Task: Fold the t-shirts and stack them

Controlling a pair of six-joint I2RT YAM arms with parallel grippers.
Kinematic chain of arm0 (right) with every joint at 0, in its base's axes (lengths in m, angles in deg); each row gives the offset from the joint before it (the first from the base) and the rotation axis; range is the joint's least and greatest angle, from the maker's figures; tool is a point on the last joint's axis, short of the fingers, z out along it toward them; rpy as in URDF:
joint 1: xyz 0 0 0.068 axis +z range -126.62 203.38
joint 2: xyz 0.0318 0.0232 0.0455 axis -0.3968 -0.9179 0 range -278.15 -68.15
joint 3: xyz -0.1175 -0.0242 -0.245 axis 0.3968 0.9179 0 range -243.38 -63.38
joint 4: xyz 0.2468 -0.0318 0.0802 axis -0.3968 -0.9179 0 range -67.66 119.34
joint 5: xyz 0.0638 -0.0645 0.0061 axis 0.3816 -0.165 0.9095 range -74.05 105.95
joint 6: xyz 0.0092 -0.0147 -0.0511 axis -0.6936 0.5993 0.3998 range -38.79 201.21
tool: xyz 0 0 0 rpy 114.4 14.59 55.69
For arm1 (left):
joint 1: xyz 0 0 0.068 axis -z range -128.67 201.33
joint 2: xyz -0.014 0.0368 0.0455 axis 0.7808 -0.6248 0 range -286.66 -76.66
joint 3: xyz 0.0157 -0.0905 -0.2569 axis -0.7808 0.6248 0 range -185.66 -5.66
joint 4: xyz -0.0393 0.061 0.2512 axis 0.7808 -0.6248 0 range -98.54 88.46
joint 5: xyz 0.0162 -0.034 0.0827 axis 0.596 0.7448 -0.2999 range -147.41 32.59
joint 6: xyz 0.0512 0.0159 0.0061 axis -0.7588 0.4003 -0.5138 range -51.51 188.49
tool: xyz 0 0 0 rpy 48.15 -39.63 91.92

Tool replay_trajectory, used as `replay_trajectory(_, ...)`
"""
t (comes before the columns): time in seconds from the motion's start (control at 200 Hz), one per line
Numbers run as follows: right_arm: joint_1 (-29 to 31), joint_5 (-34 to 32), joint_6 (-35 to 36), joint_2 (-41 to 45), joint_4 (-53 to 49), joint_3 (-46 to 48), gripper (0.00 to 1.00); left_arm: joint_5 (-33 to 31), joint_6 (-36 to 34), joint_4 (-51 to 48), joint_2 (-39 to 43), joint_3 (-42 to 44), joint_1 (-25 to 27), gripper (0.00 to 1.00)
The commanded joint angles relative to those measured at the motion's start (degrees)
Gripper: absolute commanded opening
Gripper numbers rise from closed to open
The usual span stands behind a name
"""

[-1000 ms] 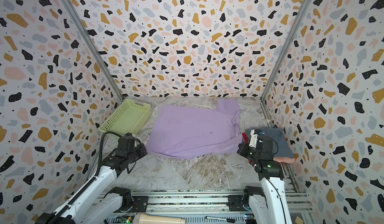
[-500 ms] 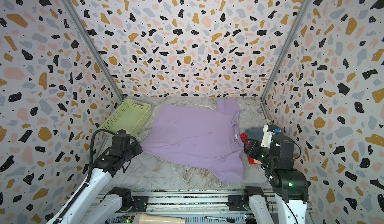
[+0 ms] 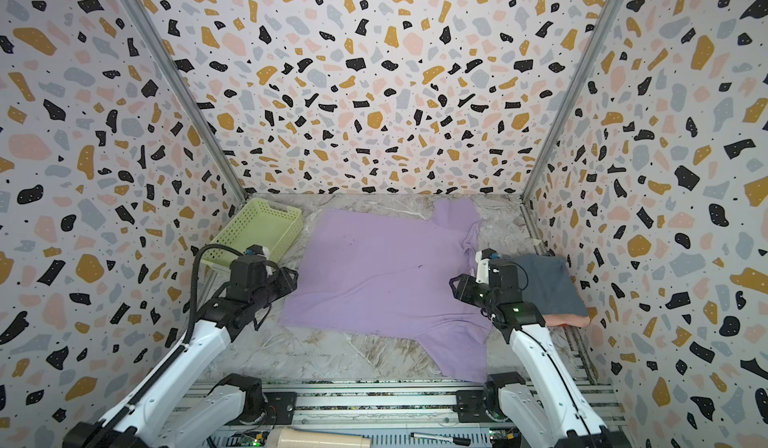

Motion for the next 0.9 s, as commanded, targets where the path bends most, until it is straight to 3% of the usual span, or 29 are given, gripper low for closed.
replay_trajectory(0.0, 0.77, -4.59, 2.14, -5.83, 14.97, -3.78, 0.52, 1.65, -3.23, 7.92, -6.65, -3.9, 3.38, 0.54)
replay_trajectory(0.13, 0.76, -5.33, 3.22, -17.5, 22.49, -8.7, 0.53, 4.0, -3.39, 16.7, -16.91, -6.43, 4.01, 0.59)
replay_trajectory(0.345, -0.52, -3.48, 3.68, -38.08, 29.26, -20.45, 0.55, 4.37, -5.63, 22.96, -36.38, -19.04, 3.92, 0.6)
replay_trajectory(0.661, -5.73, 0.75, -0.54, -59.28, 31.96, -37.75, 0.54, 1.8, -10.17, 15.58, -63.93, -50.13, 3.45, 0.61)
replay_trajectory(0.796, -6.05, 2.84, 0.0, -65.27, 30.06, -43.79, 0.54, 2.66, -7.48, 13.79, -71.79, -57.04, 2.57, 0.59)
replay_trajectory(0.896, -6.05, 5.03, 0.14, -68.77, 28.66, -46.64, 0.54, 3.37, -4.91, 14.92, -73.79, -56.67, 1.56, 0.58)
